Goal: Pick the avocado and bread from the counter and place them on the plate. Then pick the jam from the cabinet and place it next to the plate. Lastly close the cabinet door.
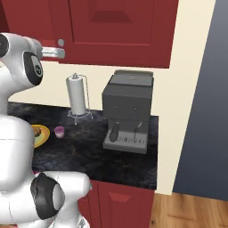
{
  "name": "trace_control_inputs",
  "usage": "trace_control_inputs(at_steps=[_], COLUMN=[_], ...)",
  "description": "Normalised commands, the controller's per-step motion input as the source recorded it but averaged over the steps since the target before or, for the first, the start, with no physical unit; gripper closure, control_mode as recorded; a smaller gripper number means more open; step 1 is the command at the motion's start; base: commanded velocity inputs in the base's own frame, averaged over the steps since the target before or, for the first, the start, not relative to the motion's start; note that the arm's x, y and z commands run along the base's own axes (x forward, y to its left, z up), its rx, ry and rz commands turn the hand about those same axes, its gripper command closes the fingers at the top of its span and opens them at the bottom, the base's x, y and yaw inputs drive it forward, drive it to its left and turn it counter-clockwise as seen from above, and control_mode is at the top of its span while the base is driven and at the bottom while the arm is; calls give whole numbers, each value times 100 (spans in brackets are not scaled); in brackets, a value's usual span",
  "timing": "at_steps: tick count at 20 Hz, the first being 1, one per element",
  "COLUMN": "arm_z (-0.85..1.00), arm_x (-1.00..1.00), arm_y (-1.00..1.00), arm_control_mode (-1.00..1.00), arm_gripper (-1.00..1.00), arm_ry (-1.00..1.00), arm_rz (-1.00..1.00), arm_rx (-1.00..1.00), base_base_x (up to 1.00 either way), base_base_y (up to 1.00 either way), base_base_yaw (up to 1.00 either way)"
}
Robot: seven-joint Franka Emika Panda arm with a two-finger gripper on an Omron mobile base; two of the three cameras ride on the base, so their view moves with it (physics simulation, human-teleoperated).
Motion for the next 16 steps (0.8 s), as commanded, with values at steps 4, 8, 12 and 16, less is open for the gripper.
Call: trace_control_inputs(at_steps=[4,8,12,16], arm_z=[0,0,0,0], arm_x=[-89,-82,-62,-61], arm_y=[0,0,0,1], arm_control_mode=[-100,-100,-100,-100], arm_gripper=[-100,-100,-100,-100], arm_ry=[-13,-10,-5,-4], arm_rz=[13,11,10,15], arm_rx=[-7,-4,0,-2], base_base_x=[0,0,0,0], base_base_y=[0,0,0,0], base_base_yaw=[0,0,0,0])
